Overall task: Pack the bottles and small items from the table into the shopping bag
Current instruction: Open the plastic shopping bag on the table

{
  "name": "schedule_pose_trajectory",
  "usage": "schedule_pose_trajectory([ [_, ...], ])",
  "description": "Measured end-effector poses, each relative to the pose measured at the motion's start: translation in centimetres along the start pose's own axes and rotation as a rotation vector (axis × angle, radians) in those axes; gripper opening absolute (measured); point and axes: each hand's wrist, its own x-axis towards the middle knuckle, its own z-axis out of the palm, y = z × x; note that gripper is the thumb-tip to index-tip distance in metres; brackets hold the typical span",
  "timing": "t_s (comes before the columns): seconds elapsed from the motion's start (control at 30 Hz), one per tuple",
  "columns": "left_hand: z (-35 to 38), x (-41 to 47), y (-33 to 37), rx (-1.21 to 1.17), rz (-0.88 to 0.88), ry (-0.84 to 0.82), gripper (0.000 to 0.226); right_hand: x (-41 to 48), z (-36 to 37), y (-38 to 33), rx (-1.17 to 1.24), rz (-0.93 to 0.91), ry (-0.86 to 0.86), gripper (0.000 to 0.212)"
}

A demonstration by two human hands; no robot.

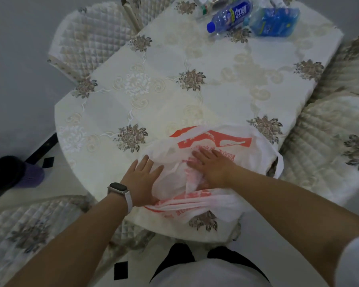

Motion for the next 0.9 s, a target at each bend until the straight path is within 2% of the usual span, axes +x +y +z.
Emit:
schedule_pose_trajectory([
  [0.1, 0.3, -0.4, -0.4, -0.042, -0.003, 0.044, 0.105, 0.0, -0.6, 1.0, 0.007, 0.064, -0.022, 0.097],
  [0.17, -0.1, -0.5, -0.3, -0.071, 0.031, 0.144, 0.094, -0.3, -1.5, 0.6, 0.031, 0.071, -0.026, 0.091],
  [0.3, -1.1, 0.4, 1.7, -0.156, 0.28, 0.535, 0.035, -1.7, -3.6, -1.2, 0.11, 0.046, 0.127, 0.055],
  [0.4, -2.7, 2.3, 4.3, -0.234, 0.468, 0.632, 0.028, -3.9, -3.5, -1.4, 0.092, 0.118, 0.243, 0.04],
  [0.43, -3.4, 3.0, 5.2, -0.266, 0.494, 0.587, 0.034, -4.7, -3.1, -1.2, 0.081, 0.162, 0.253, 0.04],
  [0.5, -4.7, 4.6, 6.9, -0.284, 0.454, 0.364, 0.058, -5.9, -2.0, -0.5, 0.066, 0.257, 0.238, 0.043],
  [0.57, -5.2, 6.5, 8.4, -0.209, 0.42, 0.16, 0.076, -6.7, -1.2, 0.1, 0.061, 0.315, 0.194, 0.048],
  [0.6, -5.1, 7.4, 9.0, -0.163, 0.42, 0.111, 0.081, -7.0, -0.8, 0.3, 0.05, 0.33, 0.146, 0.052],
  [0.73, -3.3, 9.7, 9.3, -0.081, 0.354, 0.017, 0.086, -8.0, 0.0, 1.3, 0.033, 0.338, -0.068, 0.074],
  [0.9, -2.3, 9.2, 8.8, -0.137, 0.188, -0.044, 0.094, -10.7, 0.1, 3.8, 0.016, 0.332, -0.14, 0.08],
])
